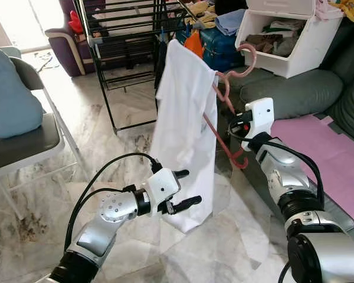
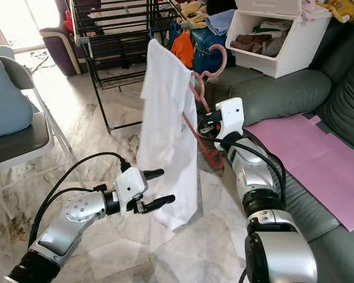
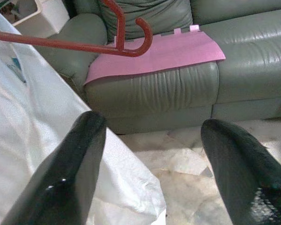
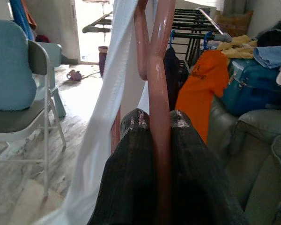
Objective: Hang hanger
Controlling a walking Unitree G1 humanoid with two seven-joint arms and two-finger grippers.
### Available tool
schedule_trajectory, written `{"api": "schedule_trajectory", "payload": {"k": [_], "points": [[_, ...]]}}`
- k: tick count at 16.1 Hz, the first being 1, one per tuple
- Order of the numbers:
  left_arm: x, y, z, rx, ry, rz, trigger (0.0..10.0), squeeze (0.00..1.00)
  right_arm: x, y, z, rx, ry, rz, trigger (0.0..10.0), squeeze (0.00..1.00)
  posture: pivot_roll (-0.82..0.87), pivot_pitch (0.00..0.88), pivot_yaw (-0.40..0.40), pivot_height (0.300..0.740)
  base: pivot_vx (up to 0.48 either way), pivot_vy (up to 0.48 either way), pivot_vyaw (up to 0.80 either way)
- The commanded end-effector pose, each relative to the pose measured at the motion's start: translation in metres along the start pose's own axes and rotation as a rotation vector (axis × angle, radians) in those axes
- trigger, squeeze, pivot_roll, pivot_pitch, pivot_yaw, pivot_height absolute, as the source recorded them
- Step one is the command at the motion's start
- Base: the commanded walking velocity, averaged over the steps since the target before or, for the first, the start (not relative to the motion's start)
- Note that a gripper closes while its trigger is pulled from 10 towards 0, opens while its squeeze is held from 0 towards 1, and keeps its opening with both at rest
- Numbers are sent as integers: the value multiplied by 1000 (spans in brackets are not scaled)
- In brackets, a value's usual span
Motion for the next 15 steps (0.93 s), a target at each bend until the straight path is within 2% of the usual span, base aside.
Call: {"api": "schedule_trajectory", "payload": {"k": [1, 5, 6, 9, 11, 12, 15], "points": [[8, 7, 2, 1, -18, -13, 10000, 1000, 17, 0, -2, 14, -76, 27, 10000, 0, -81, 0, -3, 740, 0, 0, 0], [10, 19, 6, 42, -13, -52, 10000, 1000, 13, 1, 4, 82, -67, 49, 10000, 0, -82, 0, -5, 740, 0, 0, 0], [12, 32, 12, 83, -1, -90, 10000, 1000, 6, 5, 10, 171, -37, 91, 10000, 0, -83, 0, -5, 740, 0, 0, 0], [16, 46, 19, 101, 15, -147, 10000, 1000, -4, 9, 22, 288, 9, 150, 10000, 0, -85, 0, -3, 740, 0, 0, 0], [18, 59, 26, 119, 53, -254, 10000, 1000, -14, 7, 40, 396, 71, 210, 10000, 0, -84, 0, -2, 740, 0, 0, 0], [17, 66, 31, 136, 72, -299, 10000, 1000, -16, 3, 48, 435, 99, 210, 10000, 0, -84, 0, -2, 740, 0, 0, 0], [10, 80, 44, 134, 142, -371, 10000, 1000, -19, -8, 67, 521, 166, 284, 10000, 0, -91, 0, 2, 740, 0, 0, 0]]}}
Point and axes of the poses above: a point about 5 cm out from each wrist's last joint towards the gripper, its own z axis pointing back from the gripper into the wrist, its own x axis along the axis of the wrist's last joint, y = z × x, the point moved 2 cm from there along -z, pointing out of the wrist towards the gripper, and after that the axes turned 3 degrees about -z, right-handed, at the moved point
